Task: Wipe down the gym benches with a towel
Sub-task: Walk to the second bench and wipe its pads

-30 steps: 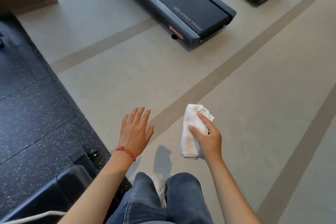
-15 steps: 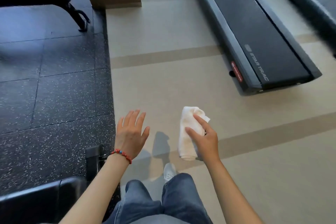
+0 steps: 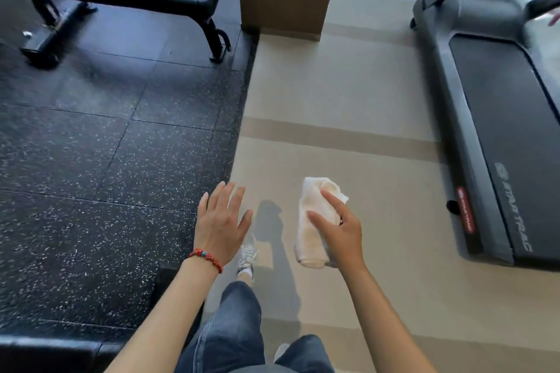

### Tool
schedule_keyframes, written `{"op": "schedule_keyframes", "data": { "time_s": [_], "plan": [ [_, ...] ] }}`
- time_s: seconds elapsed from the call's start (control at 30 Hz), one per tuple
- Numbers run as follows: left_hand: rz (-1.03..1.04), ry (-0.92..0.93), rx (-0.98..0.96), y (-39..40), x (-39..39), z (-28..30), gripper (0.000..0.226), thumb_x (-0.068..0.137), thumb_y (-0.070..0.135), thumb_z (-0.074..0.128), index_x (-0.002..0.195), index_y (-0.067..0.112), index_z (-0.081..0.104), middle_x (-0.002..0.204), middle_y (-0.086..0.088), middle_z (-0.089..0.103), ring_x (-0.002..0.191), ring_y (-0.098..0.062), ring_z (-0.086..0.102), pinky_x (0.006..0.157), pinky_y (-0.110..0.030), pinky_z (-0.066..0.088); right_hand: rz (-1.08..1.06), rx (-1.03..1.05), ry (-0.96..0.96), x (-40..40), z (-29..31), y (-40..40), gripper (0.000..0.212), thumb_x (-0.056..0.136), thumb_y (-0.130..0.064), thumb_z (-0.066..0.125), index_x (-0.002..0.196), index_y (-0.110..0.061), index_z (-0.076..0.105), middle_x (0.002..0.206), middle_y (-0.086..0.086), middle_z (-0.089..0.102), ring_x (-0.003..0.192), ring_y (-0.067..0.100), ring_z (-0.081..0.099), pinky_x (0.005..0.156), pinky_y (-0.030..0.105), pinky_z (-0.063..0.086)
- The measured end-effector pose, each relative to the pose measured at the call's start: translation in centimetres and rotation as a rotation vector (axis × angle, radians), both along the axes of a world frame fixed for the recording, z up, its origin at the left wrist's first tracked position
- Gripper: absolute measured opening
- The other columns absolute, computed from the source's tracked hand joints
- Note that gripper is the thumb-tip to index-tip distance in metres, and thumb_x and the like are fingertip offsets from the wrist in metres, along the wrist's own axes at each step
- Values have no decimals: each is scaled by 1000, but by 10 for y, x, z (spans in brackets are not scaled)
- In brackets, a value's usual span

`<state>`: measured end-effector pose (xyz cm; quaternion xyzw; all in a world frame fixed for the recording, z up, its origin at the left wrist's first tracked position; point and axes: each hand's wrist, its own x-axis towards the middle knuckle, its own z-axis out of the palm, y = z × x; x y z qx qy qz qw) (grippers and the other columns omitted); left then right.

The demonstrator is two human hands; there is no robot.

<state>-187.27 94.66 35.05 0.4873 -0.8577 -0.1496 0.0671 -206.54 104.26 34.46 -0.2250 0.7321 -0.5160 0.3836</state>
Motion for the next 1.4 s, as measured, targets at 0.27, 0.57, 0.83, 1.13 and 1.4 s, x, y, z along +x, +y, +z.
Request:
{"op": "schedule_keyframes", "data": {
  "time_s": [0.27,0.57,0.83,1.13,1.4],
  "plan": [
    [24,-1,-16,-167,-2,12,54,88,35,33,118,-1,59,122,-23,59,113,-40,55,93,-59,42,10,-14,21,-6,13,-170,45,74,-16,76,99,-49,60,101,-21,58,83,-15,56,58,2,44],
    [127,37,-17,-310,-25,10,54,89,36,32,122,0,57,126,-22,56,118,-39,51,97,-57,38,117,20,74,-31,14,-329,45,75,-22,74,100,-55,57,100,-26,56,87,-14,53,63,2,43],
    [211,8,-19,-461,-51,3,55,90,37,31,122,0,57,126,-22,56,118,-39,51,97,-58,39,229,8,113,-67,2,-502,45,76,-26,74,103,-56,55,106,-15,55,88,-4,53,73,16,42],
    [313,15,-47,-618,-62,22,55,90,36,33,122,-1,57,126,-23,56,118,-39,51,97,-58,37,322,-14,145,-86,15,-684,46,76,-19,74,113,-42,58,110,-12,55,86,-4,53,72,7,39],
    [316,11,-11,-781,-43,13,57,90,38,30,125,1,54,130,-22,53,122,-37,47,101,-56,35,302,-30,112,-64,-4,-842,47,76,-16,74,118,-34,60,115,-9,56,95,5,53,78,12,40]
  ]
}}
